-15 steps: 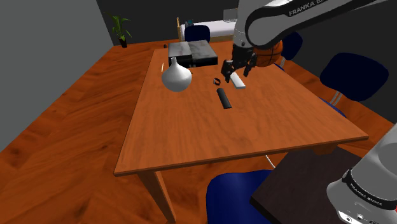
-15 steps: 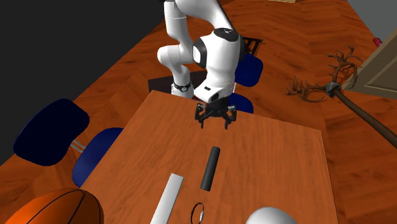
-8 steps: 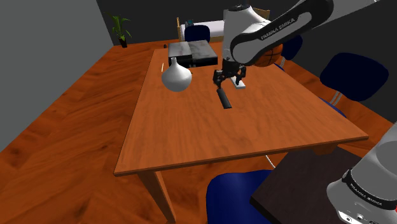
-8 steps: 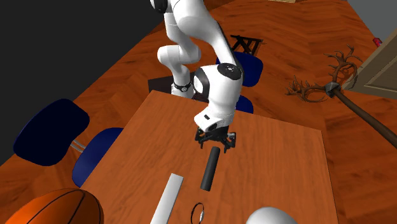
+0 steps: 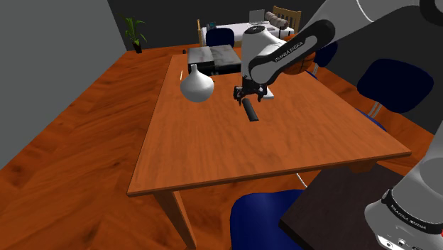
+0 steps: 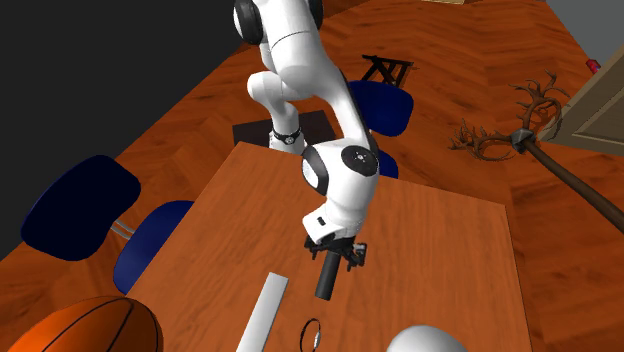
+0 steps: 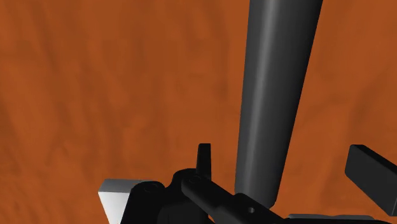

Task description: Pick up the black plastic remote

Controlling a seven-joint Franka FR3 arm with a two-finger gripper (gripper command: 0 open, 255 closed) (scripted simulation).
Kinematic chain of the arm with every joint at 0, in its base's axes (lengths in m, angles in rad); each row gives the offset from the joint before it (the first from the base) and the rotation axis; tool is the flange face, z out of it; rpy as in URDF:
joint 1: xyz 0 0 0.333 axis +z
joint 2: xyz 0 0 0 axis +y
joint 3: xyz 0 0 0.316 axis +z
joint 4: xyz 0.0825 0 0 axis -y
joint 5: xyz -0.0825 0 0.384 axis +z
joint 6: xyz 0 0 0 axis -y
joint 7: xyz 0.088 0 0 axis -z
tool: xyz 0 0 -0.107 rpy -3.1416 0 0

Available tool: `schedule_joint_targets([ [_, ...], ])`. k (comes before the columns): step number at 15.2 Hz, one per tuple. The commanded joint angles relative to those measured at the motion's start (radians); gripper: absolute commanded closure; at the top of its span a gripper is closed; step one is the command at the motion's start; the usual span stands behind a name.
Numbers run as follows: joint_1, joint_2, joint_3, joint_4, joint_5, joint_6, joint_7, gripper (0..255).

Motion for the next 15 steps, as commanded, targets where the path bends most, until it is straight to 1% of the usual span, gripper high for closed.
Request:
schedule_joint_targets([
  [1, 0.003, 0.020, -0.004, -0.004, -0.012, 0.022, 0.013, 0],
  [4, 0.006, 0.044, -0.011, -0.013, -0.029, 0.054, 0.029, 0],
  [6, 0.007, 0.049, -0.012, -0.015, -0.032, 0.061, 0.032, 0],
  [7, 0.006, 0.048, -0.012, -0.016, -0.032, 0.061, 0.031, 255],
  [15, 0.007, 0.052, -0.012, -0.006, -0.031, 0.055, 0.028, 255],
])
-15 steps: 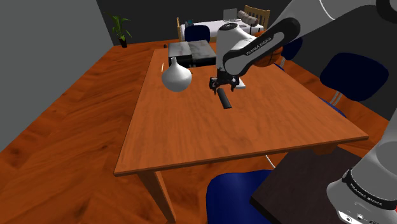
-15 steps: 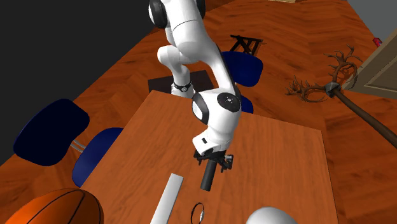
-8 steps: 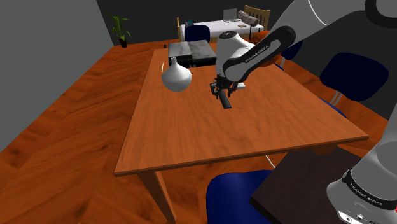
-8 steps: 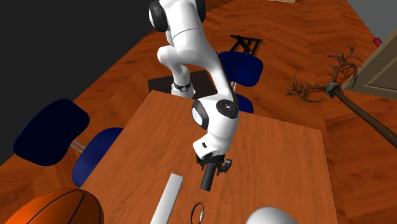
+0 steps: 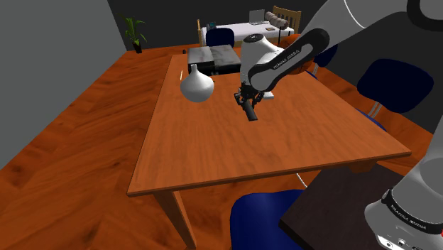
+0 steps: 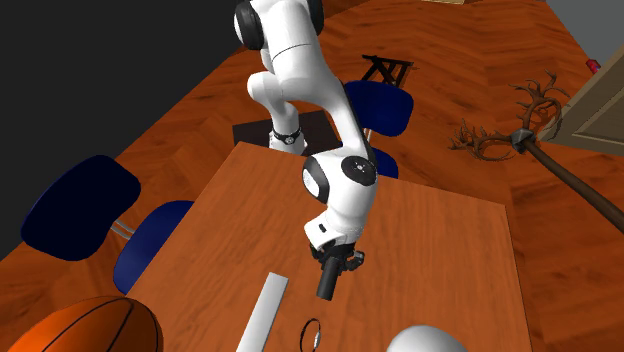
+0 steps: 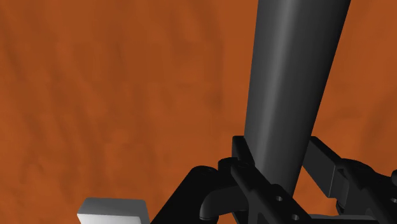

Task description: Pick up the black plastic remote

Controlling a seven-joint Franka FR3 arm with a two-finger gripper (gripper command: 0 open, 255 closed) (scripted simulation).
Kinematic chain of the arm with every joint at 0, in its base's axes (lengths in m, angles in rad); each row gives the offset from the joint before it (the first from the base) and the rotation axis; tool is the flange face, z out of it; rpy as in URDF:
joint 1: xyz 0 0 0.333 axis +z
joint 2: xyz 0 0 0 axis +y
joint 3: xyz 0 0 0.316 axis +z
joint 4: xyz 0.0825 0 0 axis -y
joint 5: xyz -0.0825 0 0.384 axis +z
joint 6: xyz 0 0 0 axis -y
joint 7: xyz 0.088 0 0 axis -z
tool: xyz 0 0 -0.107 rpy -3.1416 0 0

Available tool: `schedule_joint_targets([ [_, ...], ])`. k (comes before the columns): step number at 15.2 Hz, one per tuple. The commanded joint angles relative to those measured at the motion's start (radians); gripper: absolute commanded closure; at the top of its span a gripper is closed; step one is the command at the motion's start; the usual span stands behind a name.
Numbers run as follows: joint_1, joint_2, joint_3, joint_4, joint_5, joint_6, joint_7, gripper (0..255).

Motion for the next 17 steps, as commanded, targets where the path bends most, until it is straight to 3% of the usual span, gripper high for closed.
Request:
schedule_joint_targets([
  [1, -0.001, 0.002, -0.003, -0.011, -0.002, 0.005, 0.004, 255],
  [17, -0.015, -0.106, 0.021, 0.058, 0.072, -0.162, -0.068, 255],
])
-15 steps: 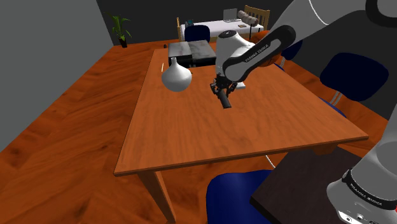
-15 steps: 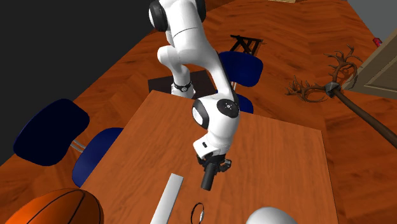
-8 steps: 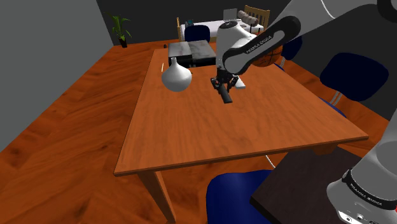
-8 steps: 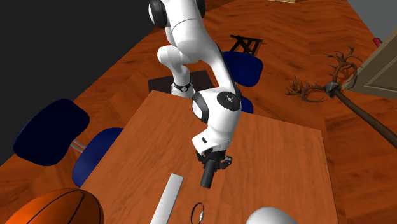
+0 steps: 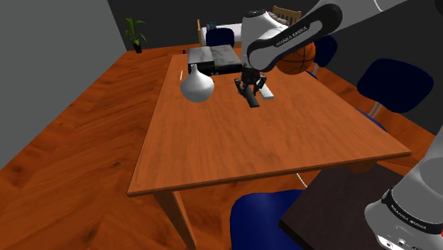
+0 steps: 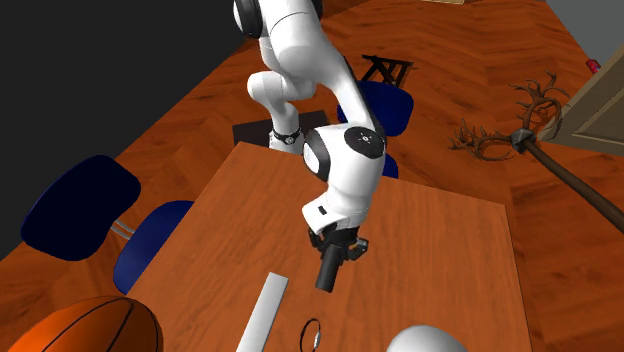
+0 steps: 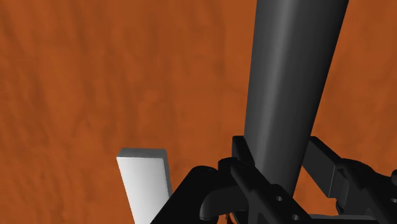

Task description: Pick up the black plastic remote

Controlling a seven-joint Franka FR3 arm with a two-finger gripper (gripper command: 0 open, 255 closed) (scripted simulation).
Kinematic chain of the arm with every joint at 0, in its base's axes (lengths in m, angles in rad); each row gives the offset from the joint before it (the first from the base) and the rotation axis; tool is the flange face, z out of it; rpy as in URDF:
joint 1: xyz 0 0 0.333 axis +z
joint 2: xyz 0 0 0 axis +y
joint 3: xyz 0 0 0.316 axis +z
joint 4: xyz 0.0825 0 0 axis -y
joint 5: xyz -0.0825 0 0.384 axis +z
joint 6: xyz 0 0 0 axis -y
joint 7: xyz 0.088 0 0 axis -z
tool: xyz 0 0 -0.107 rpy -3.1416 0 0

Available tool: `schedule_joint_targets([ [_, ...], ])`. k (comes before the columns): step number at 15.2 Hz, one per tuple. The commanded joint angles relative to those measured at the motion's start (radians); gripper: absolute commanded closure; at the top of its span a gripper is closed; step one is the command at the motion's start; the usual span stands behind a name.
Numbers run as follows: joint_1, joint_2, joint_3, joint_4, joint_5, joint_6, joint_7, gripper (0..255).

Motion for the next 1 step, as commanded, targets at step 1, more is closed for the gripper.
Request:
schedule_joint_targets([
  [1, -0.001, -0.005, 0.001, 0.001, 0.003, -0.006, -0.003, 255],
])
